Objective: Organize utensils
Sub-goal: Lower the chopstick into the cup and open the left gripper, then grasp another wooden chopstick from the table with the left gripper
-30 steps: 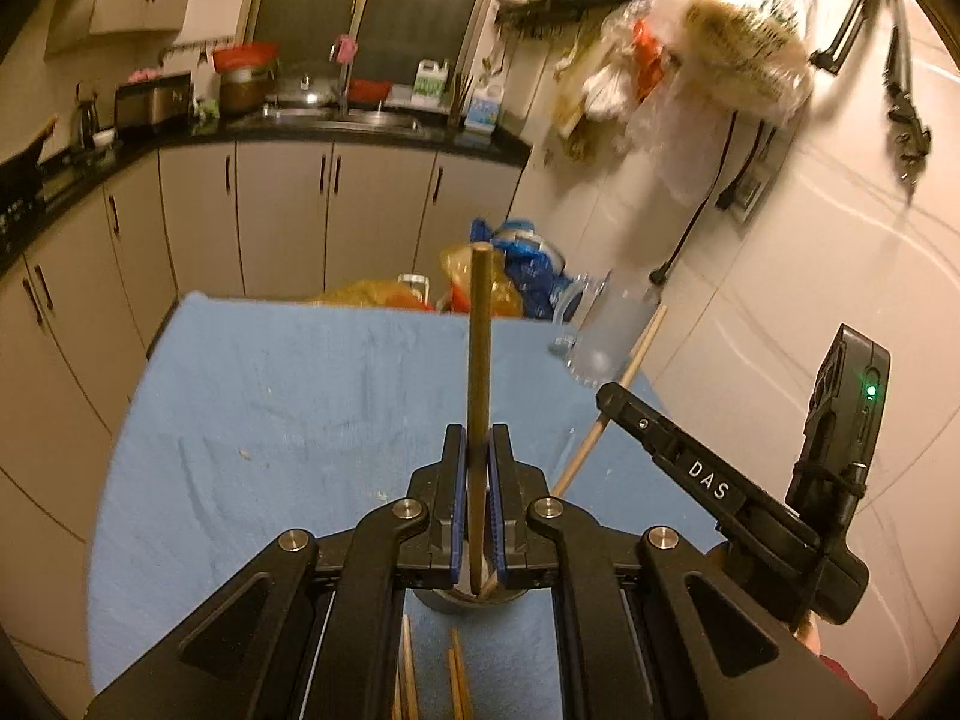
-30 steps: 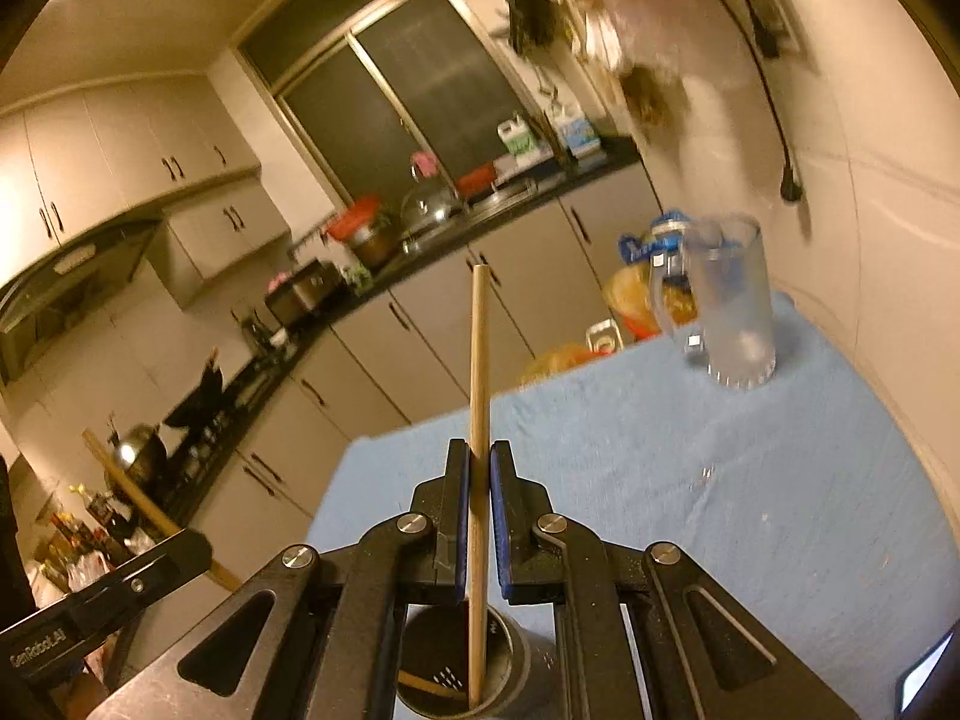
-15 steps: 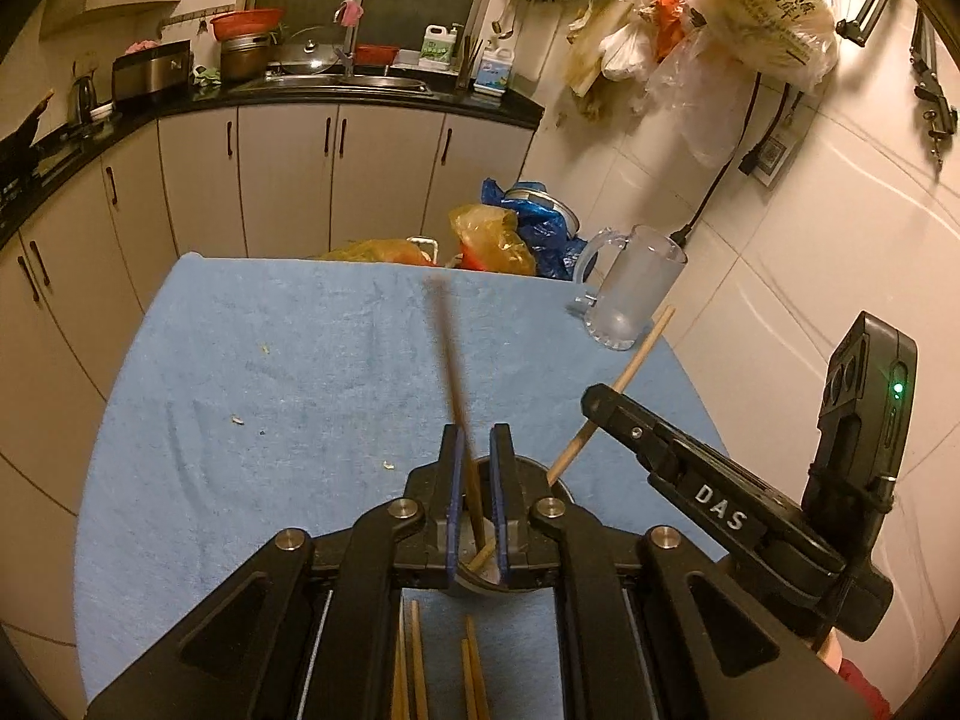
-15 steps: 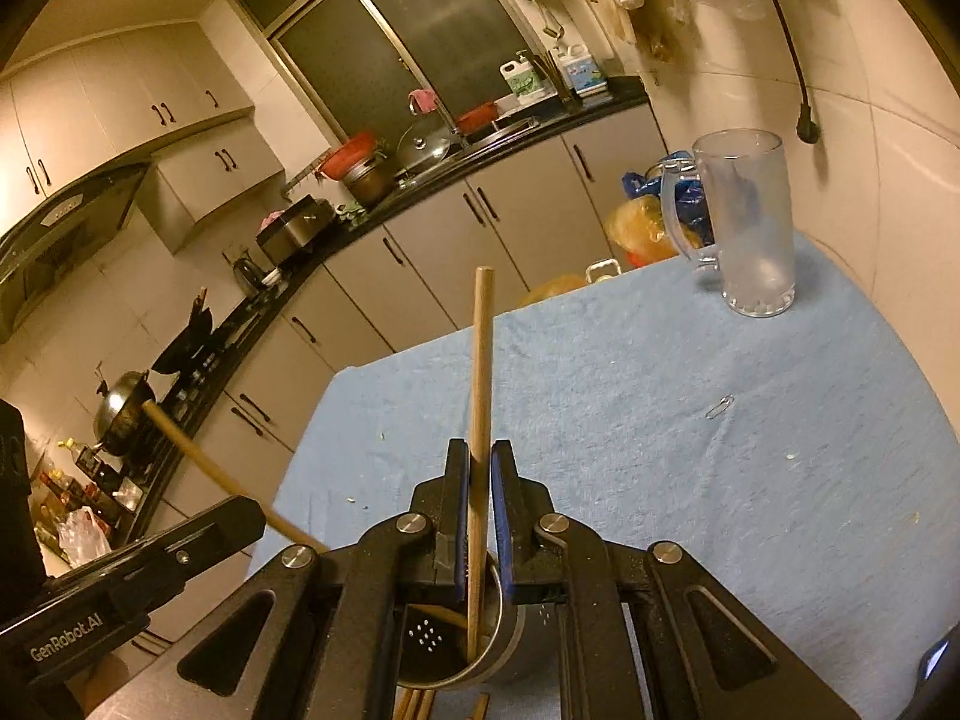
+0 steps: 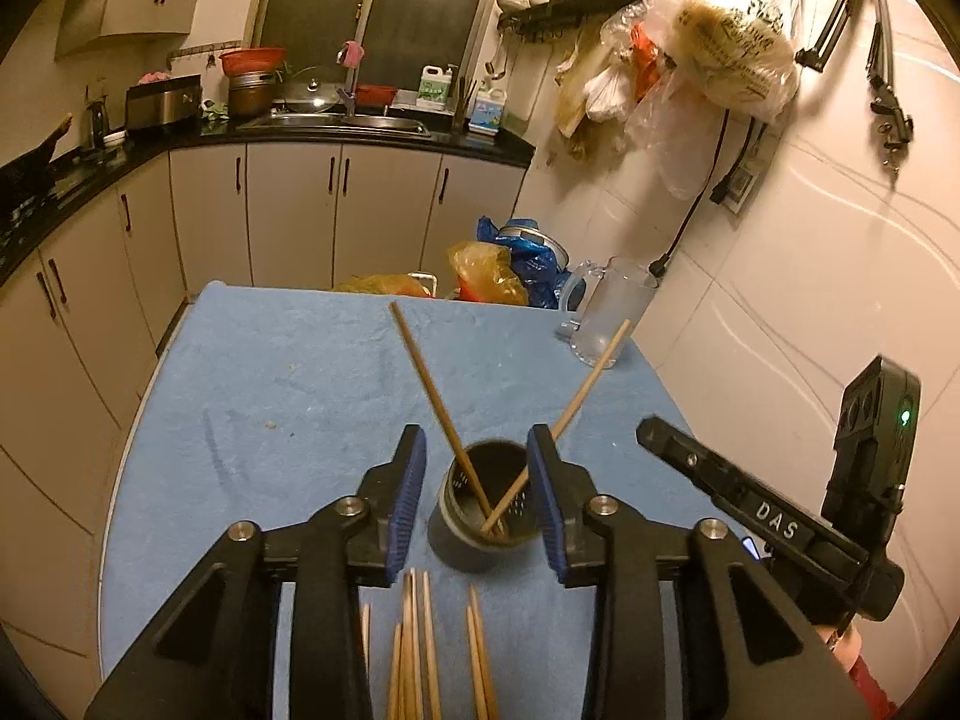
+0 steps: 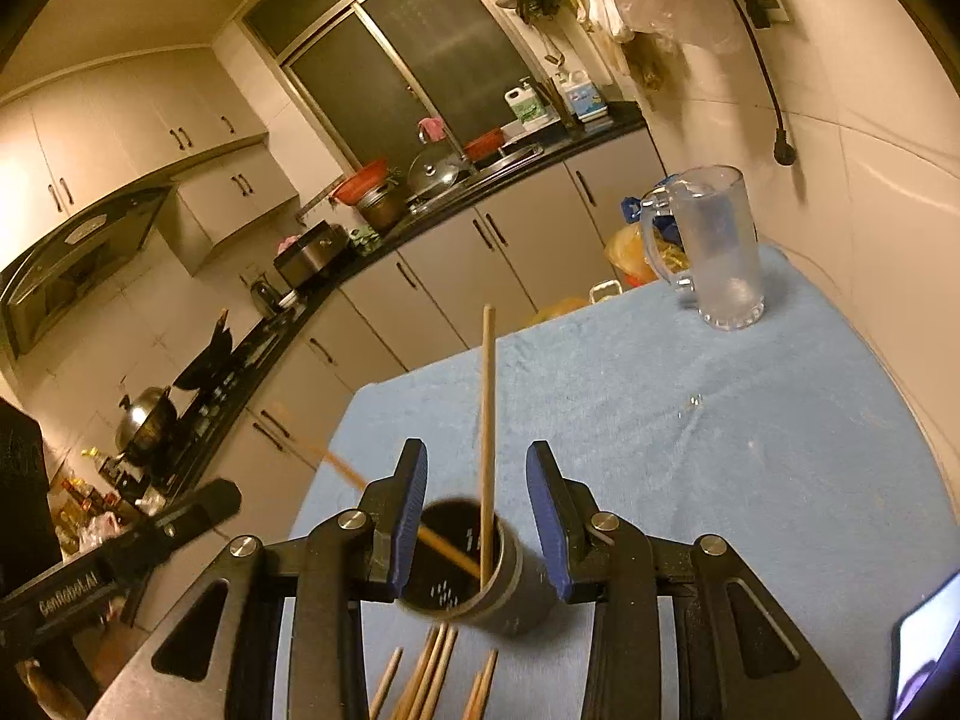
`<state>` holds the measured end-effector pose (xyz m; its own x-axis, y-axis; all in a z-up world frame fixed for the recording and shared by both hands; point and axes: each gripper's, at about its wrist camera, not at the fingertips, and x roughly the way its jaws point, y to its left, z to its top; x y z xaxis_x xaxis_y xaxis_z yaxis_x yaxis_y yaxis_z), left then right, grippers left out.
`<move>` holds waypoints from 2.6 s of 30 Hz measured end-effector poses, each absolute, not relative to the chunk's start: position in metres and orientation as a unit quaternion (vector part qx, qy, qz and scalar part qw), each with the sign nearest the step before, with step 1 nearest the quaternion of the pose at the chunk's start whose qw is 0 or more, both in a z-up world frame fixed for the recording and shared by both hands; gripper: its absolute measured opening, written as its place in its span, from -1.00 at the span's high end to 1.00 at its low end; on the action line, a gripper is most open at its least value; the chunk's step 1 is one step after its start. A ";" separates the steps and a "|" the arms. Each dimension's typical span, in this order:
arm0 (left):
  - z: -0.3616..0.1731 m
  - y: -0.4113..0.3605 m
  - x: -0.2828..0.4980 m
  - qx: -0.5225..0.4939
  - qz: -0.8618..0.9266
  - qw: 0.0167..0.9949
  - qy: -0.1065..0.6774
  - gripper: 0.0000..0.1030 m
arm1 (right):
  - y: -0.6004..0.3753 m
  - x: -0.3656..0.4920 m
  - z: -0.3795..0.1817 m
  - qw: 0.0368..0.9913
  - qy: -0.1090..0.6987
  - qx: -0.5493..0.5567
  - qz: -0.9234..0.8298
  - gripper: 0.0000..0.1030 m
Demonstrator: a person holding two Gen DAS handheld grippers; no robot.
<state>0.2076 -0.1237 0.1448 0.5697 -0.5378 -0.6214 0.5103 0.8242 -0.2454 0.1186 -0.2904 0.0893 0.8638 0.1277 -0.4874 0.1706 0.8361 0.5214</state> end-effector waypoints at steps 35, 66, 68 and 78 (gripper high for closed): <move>-0.019 -0.037 0.152 0.009 -0.227 0.836 0.500 0.17 | -0.183 0.097 -0.054 0.849 0.473 0.234 0.033 0.75; -0.036 -0.099 0.195 0.138 -0.188 0.820 0.523 0.87 | -0.206 0.145 -0.043 0.823 0.554 0.126 -0.022 0.80; -0.035 -0.093 0.192 0.120 -0.196 0.821 0.522 0.88 | -0.205 0.142 -0.043 0.826 0.548 0.132 -0.018 0.83; 0.030 -0.055 0.163 0.023 -0.225 0.868 0.442 0.88 | -0.207 0.097 0.008 0.881 0.431 0.194 0.038 0.86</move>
<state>0.1635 -0.0545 0.0302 0.5079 -0.3703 -0.7778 0.4108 0.8977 -0.1591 0.0966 -0.2067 0.0085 0.6256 0.2337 -0.7444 0.0999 0.9222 0.3735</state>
